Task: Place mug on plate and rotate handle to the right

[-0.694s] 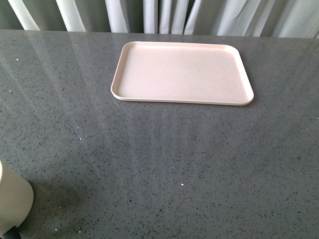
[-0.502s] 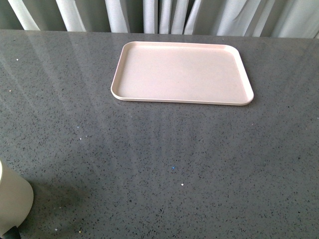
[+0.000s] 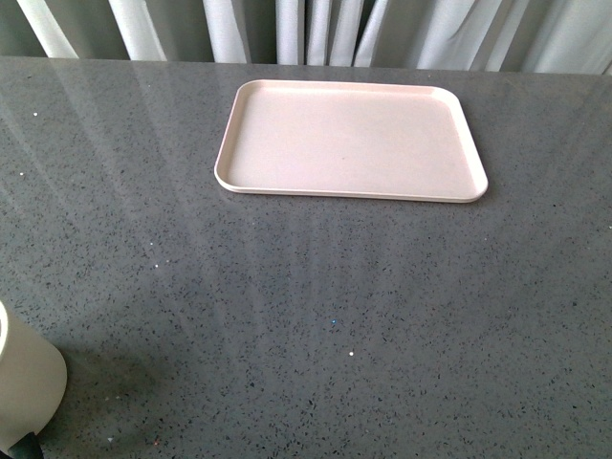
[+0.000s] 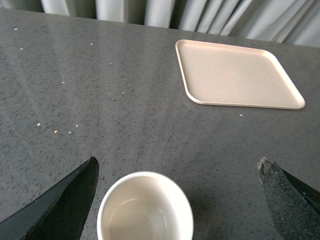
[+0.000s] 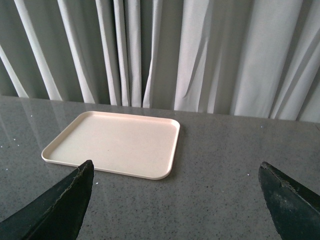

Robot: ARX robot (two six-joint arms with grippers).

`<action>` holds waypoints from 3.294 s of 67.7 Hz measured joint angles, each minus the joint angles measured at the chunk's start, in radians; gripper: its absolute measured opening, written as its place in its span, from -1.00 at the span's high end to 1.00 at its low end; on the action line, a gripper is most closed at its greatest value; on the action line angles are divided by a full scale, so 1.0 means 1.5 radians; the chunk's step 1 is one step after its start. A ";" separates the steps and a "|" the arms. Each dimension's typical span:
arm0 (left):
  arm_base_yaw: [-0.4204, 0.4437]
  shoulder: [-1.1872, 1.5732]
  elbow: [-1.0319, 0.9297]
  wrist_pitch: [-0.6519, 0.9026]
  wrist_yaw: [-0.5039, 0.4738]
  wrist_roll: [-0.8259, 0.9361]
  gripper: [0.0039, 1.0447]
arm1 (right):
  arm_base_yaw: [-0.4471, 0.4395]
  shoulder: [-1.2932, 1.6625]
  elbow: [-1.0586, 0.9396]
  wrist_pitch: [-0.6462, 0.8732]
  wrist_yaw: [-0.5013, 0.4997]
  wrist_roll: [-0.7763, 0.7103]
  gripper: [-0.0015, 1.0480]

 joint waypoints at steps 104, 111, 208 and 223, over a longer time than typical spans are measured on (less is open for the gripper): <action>0.168 0.618 0.118 0.078 0.037 0.388 -0.83 | 0.000 0.000 0.000 0.000 0.000 0.000 -0.82; 0.167 0.627 0.115 0.084 0.033 0.393 -0.83 | 0.000 0.000 0.000 0.000 0.000 0.000 -0.82; -0.307 0.701 0.394 0.062 -0.203 -0.027 0.96 | 0.000 0.000 0.000 0.000 0.000 0.000 -0.82; -0.373 0.797 0.500 0.071 -0.240 -0.074 0.96 | 0.000 0.000 0.000 0.000 0.001 0.000 -0.82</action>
